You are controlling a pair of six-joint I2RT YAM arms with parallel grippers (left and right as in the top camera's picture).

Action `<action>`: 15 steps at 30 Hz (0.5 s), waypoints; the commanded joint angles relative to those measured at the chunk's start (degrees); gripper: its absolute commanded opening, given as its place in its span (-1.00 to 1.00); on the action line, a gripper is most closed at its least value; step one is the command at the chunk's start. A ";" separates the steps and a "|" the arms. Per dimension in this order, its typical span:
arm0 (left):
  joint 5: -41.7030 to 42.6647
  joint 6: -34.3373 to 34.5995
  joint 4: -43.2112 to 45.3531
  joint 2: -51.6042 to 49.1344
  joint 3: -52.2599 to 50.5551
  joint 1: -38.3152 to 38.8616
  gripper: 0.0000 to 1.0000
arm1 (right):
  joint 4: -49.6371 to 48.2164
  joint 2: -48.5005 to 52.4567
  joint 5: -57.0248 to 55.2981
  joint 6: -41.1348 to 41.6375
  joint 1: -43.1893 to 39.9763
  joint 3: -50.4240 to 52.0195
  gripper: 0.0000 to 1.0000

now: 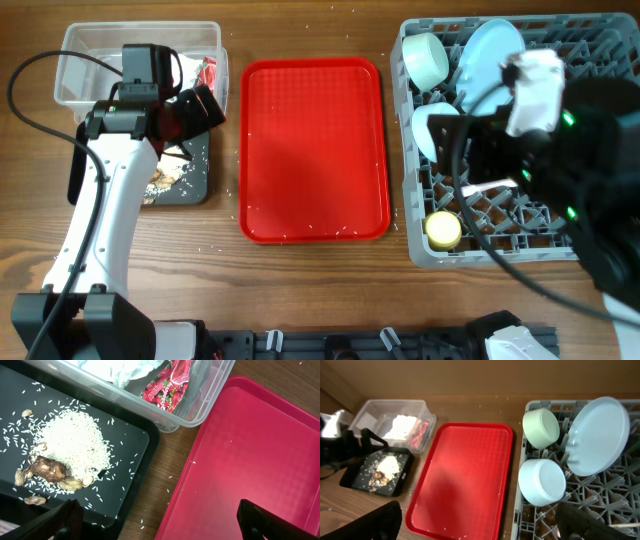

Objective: Sort waste into correct bins and load items into the dishwasher rack

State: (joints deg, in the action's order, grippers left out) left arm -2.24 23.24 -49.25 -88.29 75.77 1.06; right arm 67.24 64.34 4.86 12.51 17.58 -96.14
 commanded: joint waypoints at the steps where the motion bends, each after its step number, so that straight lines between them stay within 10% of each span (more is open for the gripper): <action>1: 0.22 0.15 0.15 -0.33 0.85 -0.33 1.00 | 0.96 -0.13 -1.01 -0.46 0.24 -0.39 0.99; 9: 0.22 0.15 0.15 -0.33 0.85 -0.33 1.00 | -2.34 -1.88 -8.13 -5.33 -1.07 3.48 0.99; 15: 0.22 0.15 0.15 -0.33 0.85 -0.33 1.00 | -28.94 -20.15 3.87 -16.83 -10.10 34.18 0.99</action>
State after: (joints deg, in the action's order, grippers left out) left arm -2.22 23.24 -49.30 -88.29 75.77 1.04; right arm 43.97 52.29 2.70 0.62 11.09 -73.41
